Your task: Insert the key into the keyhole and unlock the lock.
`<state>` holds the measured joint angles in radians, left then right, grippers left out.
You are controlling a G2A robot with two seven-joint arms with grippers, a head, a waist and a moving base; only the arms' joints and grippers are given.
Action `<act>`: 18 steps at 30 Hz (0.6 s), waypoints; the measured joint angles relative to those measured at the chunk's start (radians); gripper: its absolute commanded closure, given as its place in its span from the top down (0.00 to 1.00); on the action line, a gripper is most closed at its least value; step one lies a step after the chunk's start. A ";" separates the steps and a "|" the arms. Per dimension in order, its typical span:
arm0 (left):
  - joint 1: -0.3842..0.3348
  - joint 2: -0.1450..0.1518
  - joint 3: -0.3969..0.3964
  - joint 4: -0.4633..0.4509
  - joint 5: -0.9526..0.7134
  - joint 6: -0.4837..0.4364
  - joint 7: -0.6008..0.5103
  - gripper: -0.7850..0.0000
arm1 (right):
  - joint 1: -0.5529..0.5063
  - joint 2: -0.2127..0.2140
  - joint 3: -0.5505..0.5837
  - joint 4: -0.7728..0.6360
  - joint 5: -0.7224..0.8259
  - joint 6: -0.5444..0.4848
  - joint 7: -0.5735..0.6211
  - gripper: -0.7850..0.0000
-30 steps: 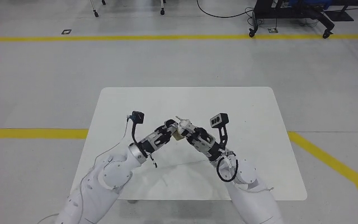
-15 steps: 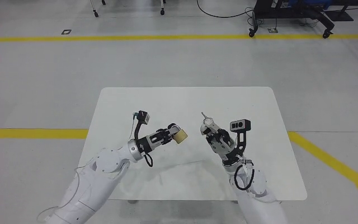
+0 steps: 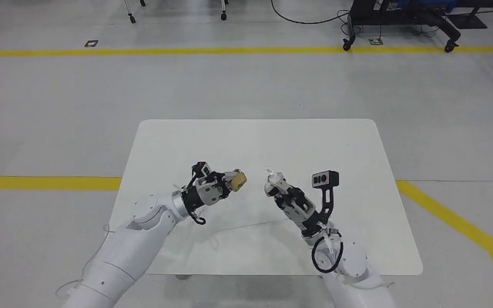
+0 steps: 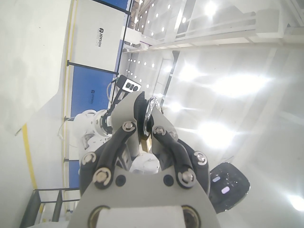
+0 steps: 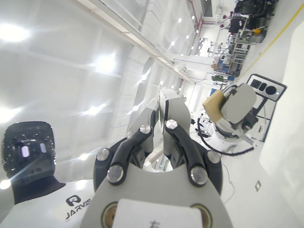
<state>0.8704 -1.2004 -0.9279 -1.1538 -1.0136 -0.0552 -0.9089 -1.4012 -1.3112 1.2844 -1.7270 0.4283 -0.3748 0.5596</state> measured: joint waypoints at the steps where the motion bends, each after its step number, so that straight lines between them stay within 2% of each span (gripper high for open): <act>1: -0.013 -0.005 0.004 0.023 0.005 -0.002 0.009 0.00 | -0.010 0.003 0.004 -0.016 -0.062 0.021 -0.018 0.00; 7: -0.049 -0.028 0.020 0.101 0.017 -0.036 0.038 0.00 | -0.053 0.003 -0.028 -0.085 -0.311 0.057 -0.151 0.00; 13: -0.055 -0.044 0.024 0.125 0.034 -0.088 0.052 0.00 | -0.059 -0.002 -0.079 -0.093 -0.520 0.098 -0.269 0.00; 18: -0.050 -0.051 0.014 0.128 0.041 -0.117 0.046 0.00 | -0.048 -0.007 -0.110 -0.088 -0.588 0.164 -0.327 0.00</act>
<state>0.8204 -1.2519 -0.9136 -1.0260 -0.9721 -0.1721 -0.8629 -1.4488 -1.3185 1.1743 -1.8152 -0.1592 -0.2111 0.2324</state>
